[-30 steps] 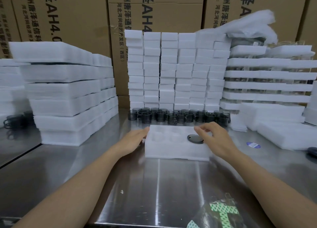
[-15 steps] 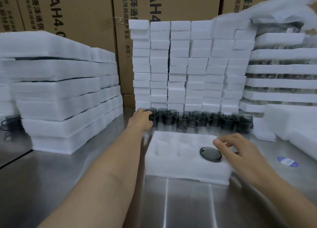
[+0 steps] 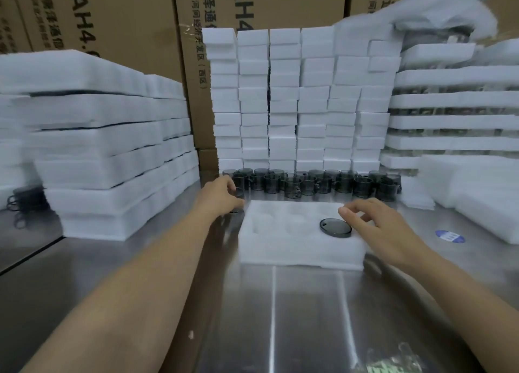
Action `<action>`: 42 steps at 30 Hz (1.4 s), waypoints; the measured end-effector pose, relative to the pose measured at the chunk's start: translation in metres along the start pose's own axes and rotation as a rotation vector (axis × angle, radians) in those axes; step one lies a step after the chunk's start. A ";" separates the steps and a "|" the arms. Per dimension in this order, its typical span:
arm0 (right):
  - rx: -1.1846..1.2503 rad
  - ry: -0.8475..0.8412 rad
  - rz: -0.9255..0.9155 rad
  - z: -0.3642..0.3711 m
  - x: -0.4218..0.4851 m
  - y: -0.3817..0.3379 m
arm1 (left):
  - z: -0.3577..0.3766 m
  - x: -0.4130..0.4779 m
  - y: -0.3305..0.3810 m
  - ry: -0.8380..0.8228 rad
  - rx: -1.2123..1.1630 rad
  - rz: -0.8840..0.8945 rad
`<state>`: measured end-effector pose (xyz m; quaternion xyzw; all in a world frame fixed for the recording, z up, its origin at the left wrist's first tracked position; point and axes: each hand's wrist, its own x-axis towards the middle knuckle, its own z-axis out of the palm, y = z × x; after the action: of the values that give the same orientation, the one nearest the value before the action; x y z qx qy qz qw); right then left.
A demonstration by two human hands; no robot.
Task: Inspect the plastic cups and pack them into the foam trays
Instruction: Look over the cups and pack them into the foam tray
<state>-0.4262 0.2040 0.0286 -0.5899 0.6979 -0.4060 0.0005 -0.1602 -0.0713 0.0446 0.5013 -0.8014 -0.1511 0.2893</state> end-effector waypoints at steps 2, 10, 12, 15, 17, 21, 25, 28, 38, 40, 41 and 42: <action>-0.001 -0.003 0.013 -0.001 -0.001 -0.004 | -0.005 -0.027 0.002 0.093 -0.188 0.016; -0.018 -0.002 0.021 0.001 0.001 -0.005 | -0.038 -0.080 0.054 0.151 -0.713 0.245; -0.028 -0.001 0.021 0.001 0.001 -0.002 | -0.041 -0.090 0.074 -0.042 -0.761 0.335; -0.042 -0.013 0.019 0.001 0.003 0.001 | -0.029 -0.104 0.087 -0.254 -0.594 0.437; -0.029 -0.013 0.027 0.001 0.003 0.002 | -0.019 -0.111 0.090 -0.292 -0.451 0.466; -0.003 -0.004 0.016 0.001 0.004 0.003 | -0.014 -0.113 0.088 -0.304 -0.353 0.451; -0.003 -0.006 0.019 0.000 0.004 0.004 | -0.014 -0.114 0.086 -0.312 -0.324 0.435; -0.006 -0.004 0.023 0.000 0.003 0.003 | -0.013 -0.116 0.087 -0.300 -0.288 0.438; -0.010 -0.012 0.020 0.001 0.005 0.005 | -0.014 -0.122 0.092 -0.332 -0.183 0.432; -0.017 -0.017 0.015 0.001 0.005 0.005 | -0.014 -0.122 0.091 -0.348 -0.154 0.433; -0.017 -0.017 0.014 0.001 0.006 0.005 | -0.015 -0.122 0.091 -0.353 -0.137 0.434; -0.017 -0.016 0.015 0.001 0.006 0.005 | -0.016 -0.122 0.091 -0.357 -0.124 0.432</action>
<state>-0.4316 0.1983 0.0274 -0.5879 0.7056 -0.3956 0.0041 -0.1754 0.0794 0.0672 0.2655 -0.9171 -0.2206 0.1994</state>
